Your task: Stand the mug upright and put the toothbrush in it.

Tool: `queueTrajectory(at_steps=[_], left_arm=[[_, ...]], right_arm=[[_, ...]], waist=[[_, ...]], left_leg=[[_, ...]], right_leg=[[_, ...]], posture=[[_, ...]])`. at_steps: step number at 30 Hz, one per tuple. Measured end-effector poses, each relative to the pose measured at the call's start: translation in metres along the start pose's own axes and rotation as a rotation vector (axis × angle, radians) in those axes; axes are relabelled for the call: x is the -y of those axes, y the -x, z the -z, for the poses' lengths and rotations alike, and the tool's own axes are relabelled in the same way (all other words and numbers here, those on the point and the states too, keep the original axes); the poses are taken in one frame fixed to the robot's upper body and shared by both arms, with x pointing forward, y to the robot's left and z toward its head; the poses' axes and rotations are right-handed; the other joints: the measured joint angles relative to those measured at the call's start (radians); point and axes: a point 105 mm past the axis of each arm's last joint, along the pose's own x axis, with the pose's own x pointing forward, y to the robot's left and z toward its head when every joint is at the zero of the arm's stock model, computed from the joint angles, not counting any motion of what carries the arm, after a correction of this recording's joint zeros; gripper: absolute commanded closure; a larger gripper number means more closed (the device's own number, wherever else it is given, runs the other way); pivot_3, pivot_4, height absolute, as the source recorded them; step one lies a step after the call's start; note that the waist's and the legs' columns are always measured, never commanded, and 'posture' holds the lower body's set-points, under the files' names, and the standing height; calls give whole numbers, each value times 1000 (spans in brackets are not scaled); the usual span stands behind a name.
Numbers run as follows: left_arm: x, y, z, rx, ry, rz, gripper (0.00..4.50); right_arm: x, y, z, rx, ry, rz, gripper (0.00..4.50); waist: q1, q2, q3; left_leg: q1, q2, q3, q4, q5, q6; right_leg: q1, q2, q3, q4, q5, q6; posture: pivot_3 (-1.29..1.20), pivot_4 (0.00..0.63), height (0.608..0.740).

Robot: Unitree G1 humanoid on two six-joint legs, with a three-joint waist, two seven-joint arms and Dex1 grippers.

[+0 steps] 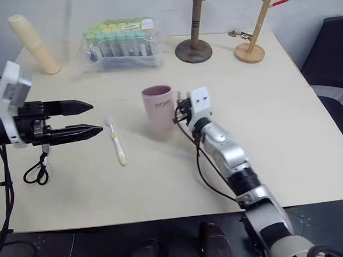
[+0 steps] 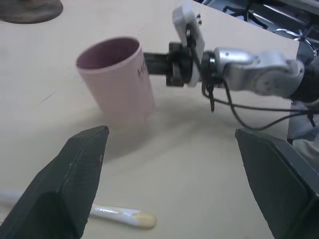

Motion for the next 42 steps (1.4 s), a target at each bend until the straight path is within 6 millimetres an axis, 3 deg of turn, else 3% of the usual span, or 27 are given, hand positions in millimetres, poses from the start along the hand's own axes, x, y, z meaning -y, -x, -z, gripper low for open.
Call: queueTrajectory(at_steps=[6,9,12,16,20,22,24,28,30,33,40,42], left_arm=[[7,-1,11,-51,-12,-12,197],[8,-1,10,-51,-19,-12,197],[7,-1,10,-51,-18,-22,197],[4,-2,20,-65,25,-48,197],[-6,-7,29,-39,129,-118,197],[-19,-15,27,7,215,-182,197],[-42,-24,34,-2,355,-333,197],[-66,-46,56,-53,530,-529,197],[-71,-66,72,-77,634,-581,197],[-69,-91,88,-163,712,-599,197],[-72,-116,94,-256,774,-616,197],[-75,-118,93,-266,784,-629,585]], right_arm=[[-18,-5,21,48,112,-53,4462],[-15,-2,28,42,135,-59,3744],[-11,8,40,10,145,-81,2668],[-6,24,37,14,210,-114,1208],[5,53,27,-24,267,-151,1208],[12,72,15,-56,273,-185,1208],[14,93,-16,-76,271,-269,1208],[4,127,-67,-81,167,-453,1208],[-11,149,-100,-68,103,-612,1208],[-25,164,-140,-23,80,-741,1208],[-24,164,-163,-10,85,-742,1208],[-23,163,-165,-3,84,-725,1180]], waist=[[-8,0,0],[-13,0,0],[-15,0,0],[-18,0,0],[-12,0,0],[7,3,2],[22,3,2],[36,2,1],[44,1,1],[48,-5,1],[59,-6,1],[63,-6,1]], left_leg=[[0,-1,-3,1,0,-1],[2,-1,-3,0,1,-1],[1,-1,-4,0,1,-1],[1,0,-6,0,1,-1],[-1,0,-8,2,1,-1],[-4,0,-10,4,1,-1],[-7,-3,-12,8,1,-1],[-6,-3,-12,8,1,-1],[-6,-3,-12,8,1,-1],[-6,-3,-11,8,1,-1],[-6,-3,-8,8,1,-1],[-7,-4,-6,9,1,-1]], right_leg=[[2,1,-2,0,0,0],[3,1,-2,0,0,0],[3,1,-2,0,0,0],[3,0,-1,0,0,0],[3,-1,1,0,0,0],[3,-1,0,0,0,0],[3,0,-2,0,1,1],[3,0,-4,0,1,2],[3,0,-6,0,1,2],[3,1,-6,0,1,2],[2,0,-6,0,1,2],[3,0,-8,0,1,2]], posture=[[0,150,740],[0,150,740],[0,150,740],[0,150,740],[0,150,740],[0,150,740],[0,150,740],[0,150,740],[0,150,740],[0,150,740],[0,150,740],[0,150,740]])
